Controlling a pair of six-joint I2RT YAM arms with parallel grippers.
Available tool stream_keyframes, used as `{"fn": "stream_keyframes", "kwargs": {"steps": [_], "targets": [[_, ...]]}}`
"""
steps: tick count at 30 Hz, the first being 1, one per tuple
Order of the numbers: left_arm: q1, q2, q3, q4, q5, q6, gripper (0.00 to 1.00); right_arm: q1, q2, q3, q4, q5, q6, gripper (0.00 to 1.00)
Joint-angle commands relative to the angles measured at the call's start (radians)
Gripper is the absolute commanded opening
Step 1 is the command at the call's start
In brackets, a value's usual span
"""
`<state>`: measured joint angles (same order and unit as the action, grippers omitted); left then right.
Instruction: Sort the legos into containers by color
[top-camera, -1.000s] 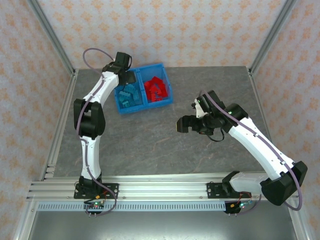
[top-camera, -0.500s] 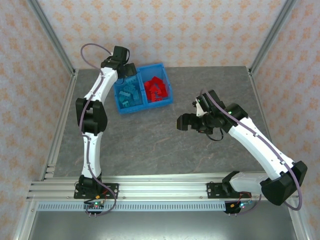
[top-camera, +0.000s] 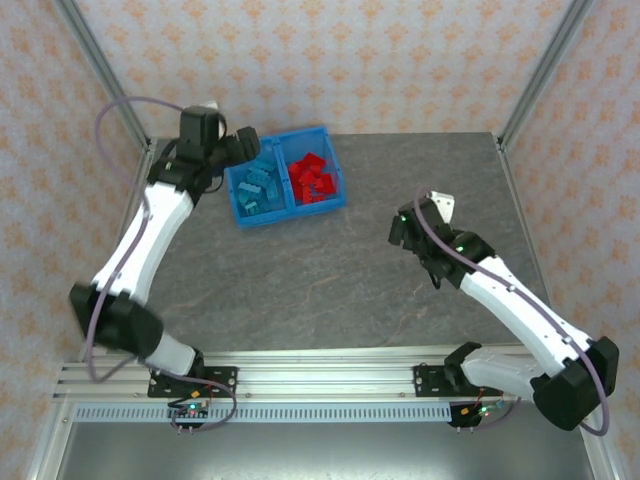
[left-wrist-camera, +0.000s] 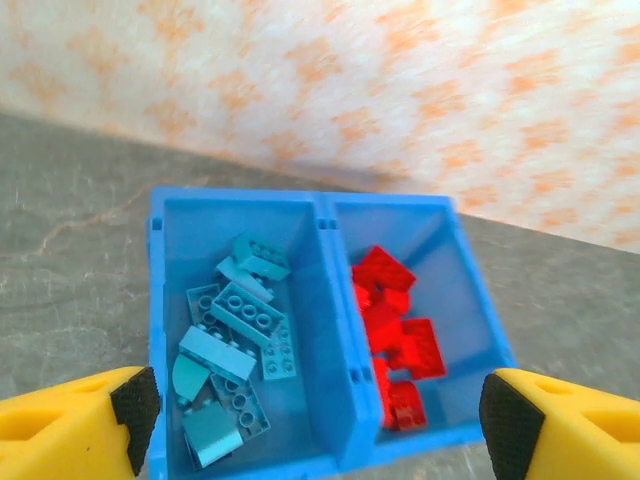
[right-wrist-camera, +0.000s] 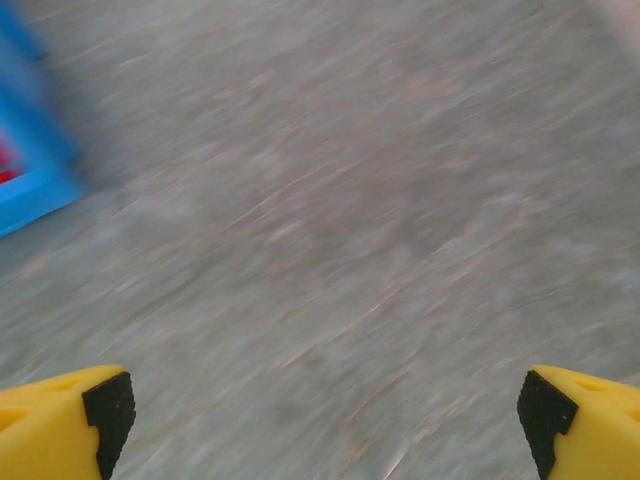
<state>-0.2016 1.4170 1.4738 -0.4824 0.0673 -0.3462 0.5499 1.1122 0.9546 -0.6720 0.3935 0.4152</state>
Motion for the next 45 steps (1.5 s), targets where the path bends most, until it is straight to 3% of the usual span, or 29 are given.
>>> {"fn": "stream_keyframes", "kwargs": {"steps": [1,4,6,7,12,15,19,20,23,24,26,28,29,32,37,38,40,41,42,45], "targets": [[-0.036,-0.17,-0.213,0.088,-0.069,0.121,0.88,-0.074,0.058,-0.103,0.277,0.365,-0.049,0.99],[-0.035,-0.343,-0.409,0.105,-0.135,0.163,0.91,-0.197,0.159,-0.158,0.387,0.369,-0.044,0.99],[-0.036,-0.449,-0.534,0.116,-0.21,0.18,0.96,-0.285,0.232,-0.185,0.484,0.313,-0.07,0.99],[-0.035,-0.491,-0.586,0.125,-0.248,0.185,0.98,-0.327,0.255,-0.145,0.436,0.251,-0.052,1.0],[-0.035,-0.666,-0.857,0.277,-0.444,0.202,1.0,-0.377,0.349,-0.244,0.897,0.204,-0.34,1.0],[-0.036,-0.662,-0.93,0.331,-0.488,0.252,1.0,-0.419,0.466,-0.208,0.894,0.175,-0.33,1.0],[-0.034,-0.563,-0.965,0.403,-0.539,0.274,1.0,-0.441,0.44,-0.341,1.14,0.113,-0.372,1.0],[-0.033,-0.535,-0.995,0.472,-0.542,0.281,1.0,-0.443,0.413,-0.393,1.205,0.038,-0.394,1.0],[-0.024,-0.483,-1.113,0.733,-0.531,0.301,1.0,-0.501,0.399,-0.544,1.442,-0.222,-0.426,1.0],[-0.007,-0.457,-1.14,0.808,-0.512,0.307,1.0,-0.516,0.44,-0.58,1.58,-0.24,-0.429,0.99],[0.036,-0.395,-1.161,0.895,-0.449,0.328,1.0,-0.516,0.393,-0.536,1.415,-0.247,-0.42,0.99],[0.072,-0.342,-1.176,0.974,-0.372,0.353,1.0,-0.514,0.425,-0.563,1.527,-0.245,-0.435,0.99],[0.085,-0.314,-1.185,1.034,-0.324,0.364,1.0,-0.513,0.406,-0.546,1.456,-0.241,-0.429,0.99],[0.103,-0.2,-1.172,1.156,-0.277,0.395,1.0,-0.496,0.404,-0.549,1.468,-0.207,-0.434,0.99],[0.13,0.046,-1.073,1.244,-0.164,0.388,1.0,-0.496,0.408,-0.553,1.479,-0.209,-0.435,0.99],[0.136,0.118,-1.08,1.364,-0.164,0.393,1.0,-0.496,0.405,-0.55,1.471,-0.21,-0.433,0.99],[0.161,0.074,-1.045,1.202,-0.127,0.361,1.0,-0.496,0.406,-0.551,1.473,-0.21,-0.434,0.99],[0.165,0.1,-1.067,1.297,-0.123,0.368,1.0,-0.496,0.407,-0.55,1.472,-0.209,-0.434,0.99],[0.165,0.078,-1.043,1.204,-0.123,0.362,1.0,-0.496,0.408,-0.551,1.475,-0.21,-0.434,0.99],[0.165,0.079,-1.042,1.211,-0.124,0.363,1.0,-0.496,0.408,-0.551,1.473,-0.211,-0.434,0.99]]}}
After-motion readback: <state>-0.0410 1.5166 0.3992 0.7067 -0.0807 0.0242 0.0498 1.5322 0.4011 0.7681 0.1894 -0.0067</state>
